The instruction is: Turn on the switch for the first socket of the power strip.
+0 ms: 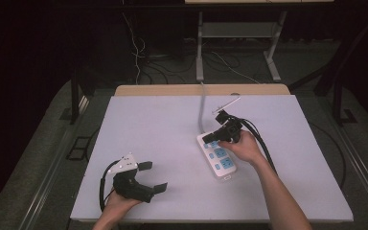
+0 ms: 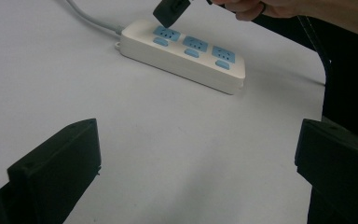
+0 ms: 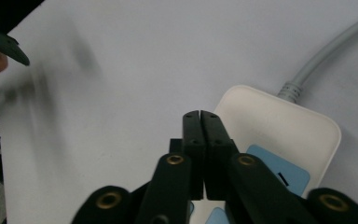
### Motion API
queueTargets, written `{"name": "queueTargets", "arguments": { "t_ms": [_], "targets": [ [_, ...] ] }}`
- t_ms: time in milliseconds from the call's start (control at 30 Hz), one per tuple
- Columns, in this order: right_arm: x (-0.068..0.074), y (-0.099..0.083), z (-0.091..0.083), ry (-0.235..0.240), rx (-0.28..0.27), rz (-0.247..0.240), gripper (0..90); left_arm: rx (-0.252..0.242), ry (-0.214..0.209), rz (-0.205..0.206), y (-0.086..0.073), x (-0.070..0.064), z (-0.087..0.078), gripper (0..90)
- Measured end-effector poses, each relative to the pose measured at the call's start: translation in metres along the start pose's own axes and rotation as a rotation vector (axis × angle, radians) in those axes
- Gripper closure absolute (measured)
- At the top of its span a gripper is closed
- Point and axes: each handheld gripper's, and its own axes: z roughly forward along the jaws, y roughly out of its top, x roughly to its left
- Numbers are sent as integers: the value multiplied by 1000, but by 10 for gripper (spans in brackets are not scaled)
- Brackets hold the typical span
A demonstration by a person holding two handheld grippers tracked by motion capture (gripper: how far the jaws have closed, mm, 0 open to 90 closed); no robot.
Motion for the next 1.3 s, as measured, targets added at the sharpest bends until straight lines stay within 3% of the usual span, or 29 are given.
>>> {"name": "queueTargets", "arguments": {
  "t_ms": [233,667,1167,1300],
  "targets": [
    [-8,-8,9,2,0,15,895,2,0,1,0,0,0,0],
    [-8,-12,9,-7,-24,10,897,-7,1,-10,0,0,0,0],
    [-2,-11,12,-37,-3,-45,900,-4,3,-9,0,0,0,0],
    [-1,-10,12,-44,30,-64,900,-2,2,-5,0,0,1,0]
  ]
}}
